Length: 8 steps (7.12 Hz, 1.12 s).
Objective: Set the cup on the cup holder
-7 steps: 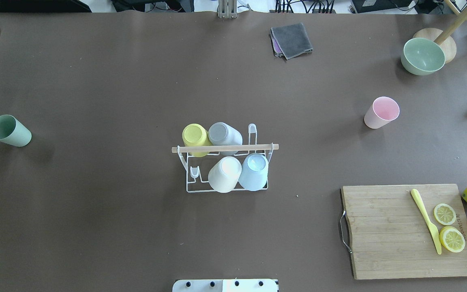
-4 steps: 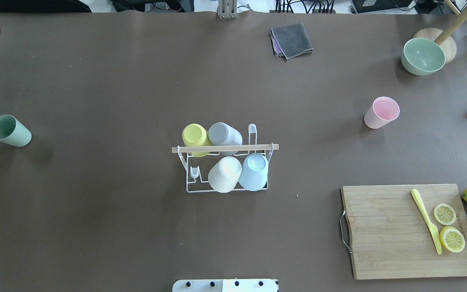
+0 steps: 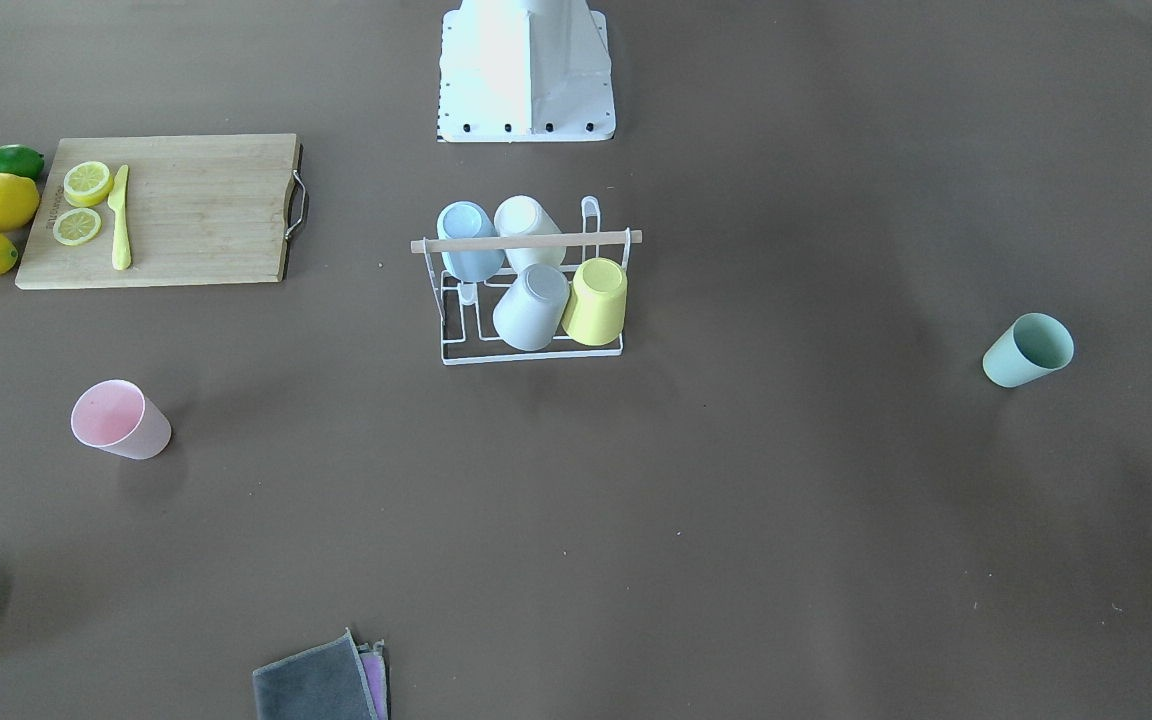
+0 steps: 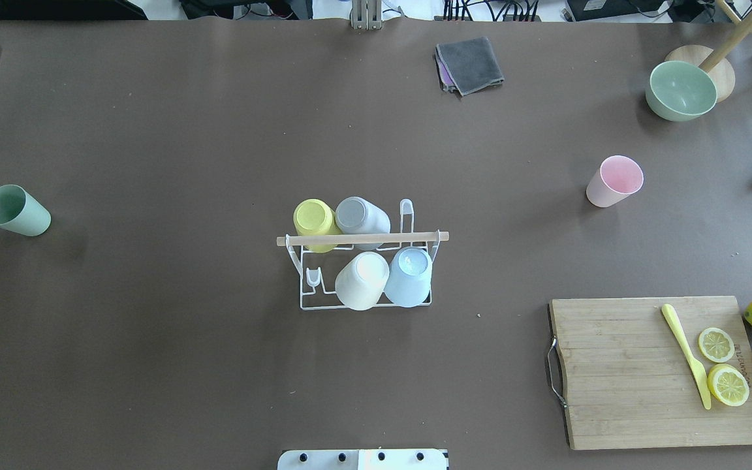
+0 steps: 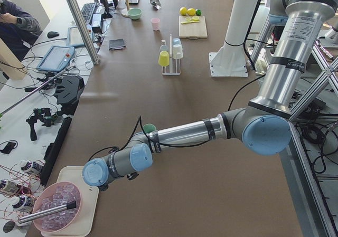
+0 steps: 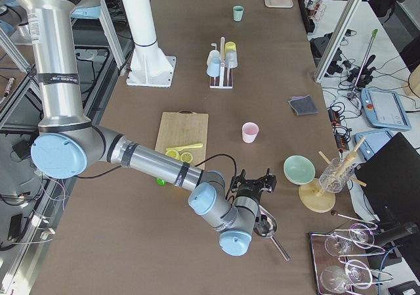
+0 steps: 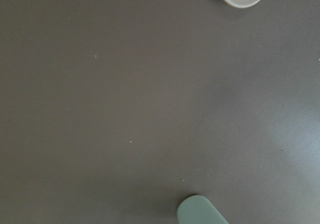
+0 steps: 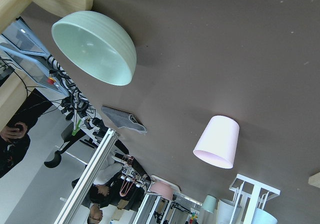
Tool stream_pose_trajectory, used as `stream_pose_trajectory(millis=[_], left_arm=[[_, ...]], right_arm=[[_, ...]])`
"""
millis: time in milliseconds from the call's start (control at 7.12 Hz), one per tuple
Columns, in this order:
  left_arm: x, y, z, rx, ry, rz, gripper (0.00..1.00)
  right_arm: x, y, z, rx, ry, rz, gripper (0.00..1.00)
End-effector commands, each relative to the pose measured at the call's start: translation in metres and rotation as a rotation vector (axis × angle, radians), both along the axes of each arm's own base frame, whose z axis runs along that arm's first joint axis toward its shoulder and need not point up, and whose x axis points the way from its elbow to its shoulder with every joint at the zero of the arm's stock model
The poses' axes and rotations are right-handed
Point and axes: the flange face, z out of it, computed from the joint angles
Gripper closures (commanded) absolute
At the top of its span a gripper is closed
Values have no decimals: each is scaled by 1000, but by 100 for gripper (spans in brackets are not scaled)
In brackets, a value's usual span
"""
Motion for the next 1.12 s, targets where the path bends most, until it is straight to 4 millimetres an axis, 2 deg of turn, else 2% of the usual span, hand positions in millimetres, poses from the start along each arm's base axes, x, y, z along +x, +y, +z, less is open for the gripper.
stream_pose_trajectory(millis=[0,140,421,562,702,843,983], left_arm=[[-33,1,-13,120,-144,37,3],[-29,-11,-28,163,-259,95,2],[22,-26,-37,256,-351,256,2],[38,-44,-53,322,-390,323,2],[44,-49,-59,337,-396,334,2],[51,-68,-88,367,-394,337,2],[83,-98,-132,375,-388,389,2]], right_arm=[[-37,-27,-15,-39,-70,41,0],[-51,-37,-19,-79,-108,61,0],[-82,-62,-38,-116,-149,66,0],[-92,-64,-39,-131,-157,65,0],[-103,-64,-39,-133,-153,60,0],[-124,-67,-44,-140,-148,26,0],[-139,-69,-46,-160,-141,5,0]])
